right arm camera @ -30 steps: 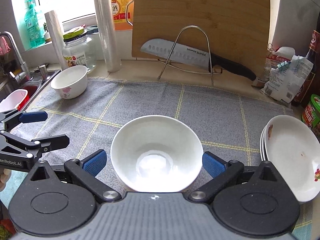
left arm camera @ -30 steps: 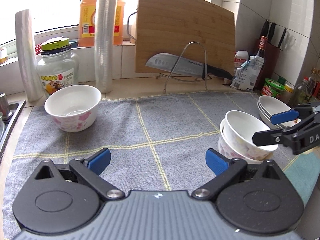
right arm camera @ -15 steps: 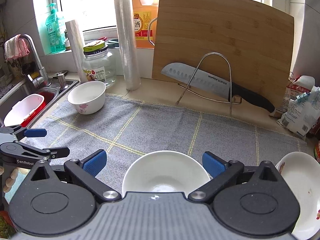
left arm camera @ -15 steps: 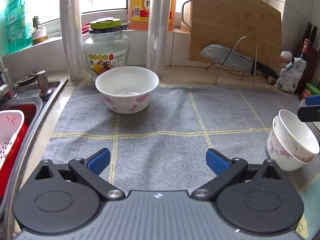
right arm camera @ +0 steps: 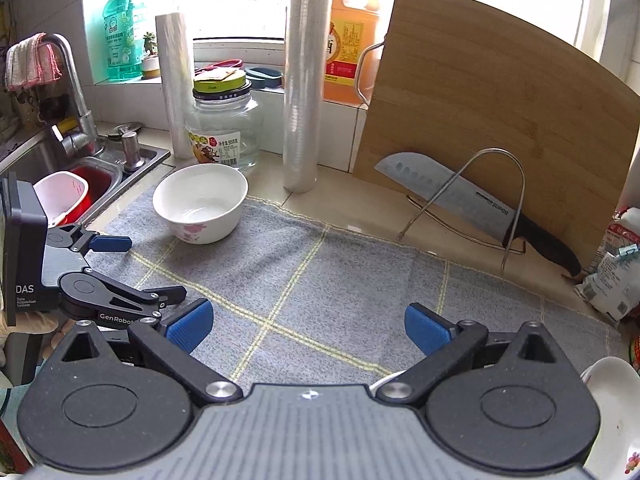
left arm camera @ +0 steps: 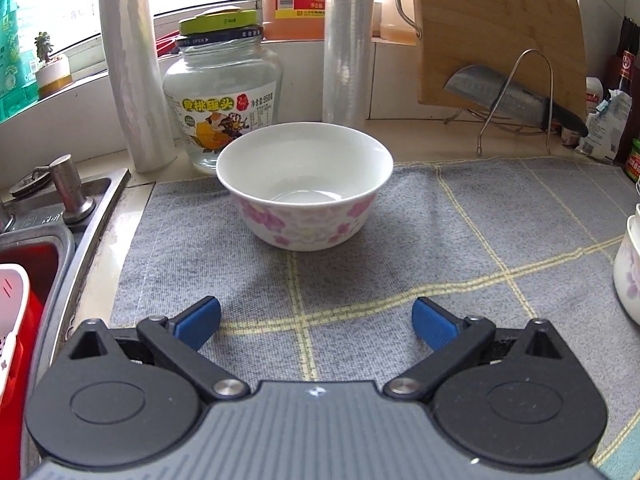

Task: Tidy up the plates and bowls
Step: 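Bring both tools to the pink-flower bowl beside the glass jar, then reach the right tool into the pink-flower bowl and grasp its rim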

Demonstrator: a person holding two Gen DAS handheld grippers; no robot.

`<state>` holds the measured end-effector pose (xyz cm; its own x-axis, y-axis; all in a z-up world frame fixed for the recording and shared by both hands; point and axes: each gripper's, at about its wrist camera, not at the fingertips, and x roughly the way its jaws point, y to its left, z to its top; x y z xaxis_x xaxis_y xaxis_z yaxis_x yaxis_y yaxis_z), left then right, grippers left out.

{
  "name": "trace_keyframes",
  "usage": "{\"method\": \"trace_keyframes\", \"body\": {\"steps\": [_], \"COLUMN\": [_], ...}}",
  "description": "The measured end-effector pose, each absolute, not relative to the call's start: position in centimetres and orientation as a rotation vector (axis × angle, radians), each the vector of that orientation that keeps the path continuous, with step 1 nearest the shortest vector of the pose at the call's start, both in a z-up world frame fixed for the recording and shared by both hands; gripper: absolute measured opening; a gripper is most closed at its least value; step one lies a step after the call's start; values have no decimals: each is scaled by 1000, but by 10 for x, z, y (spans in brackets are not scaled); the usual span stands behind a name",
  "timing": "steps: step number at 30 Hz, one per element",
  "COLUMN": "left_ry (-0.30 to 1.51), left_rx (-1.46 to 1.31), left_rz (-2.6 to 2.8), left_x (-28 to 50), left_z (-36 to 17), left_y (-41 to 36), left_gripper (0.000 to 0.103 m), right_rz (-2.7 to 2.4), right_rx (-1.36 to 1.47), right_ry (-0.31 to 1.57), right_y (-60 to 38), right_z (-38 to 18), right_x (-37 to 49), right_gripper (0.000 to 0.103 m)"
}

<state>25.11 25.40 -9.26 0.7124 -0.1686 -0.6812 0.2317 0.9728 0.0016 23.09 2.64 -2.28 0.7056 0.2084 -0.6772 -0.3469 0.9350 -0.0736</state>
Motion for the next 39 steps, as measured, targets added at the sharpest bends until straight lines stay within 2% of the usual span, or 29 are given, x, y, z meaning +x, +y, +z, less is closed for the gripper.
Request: {"method": "trace_keyframes", "body": {"steps": [39], "left_ry": [662], "left_rx": [117], "left_rz": [-257], "left_x": [287], "left_z": [-99], "left_y": [263], "left_gripper": [102], "right_rz": [531], "right_rx": [-291], "right_ry": [810], "right_y": [115], "right_z": [-43], "right_x": [337], "right_gripper": [103]}}
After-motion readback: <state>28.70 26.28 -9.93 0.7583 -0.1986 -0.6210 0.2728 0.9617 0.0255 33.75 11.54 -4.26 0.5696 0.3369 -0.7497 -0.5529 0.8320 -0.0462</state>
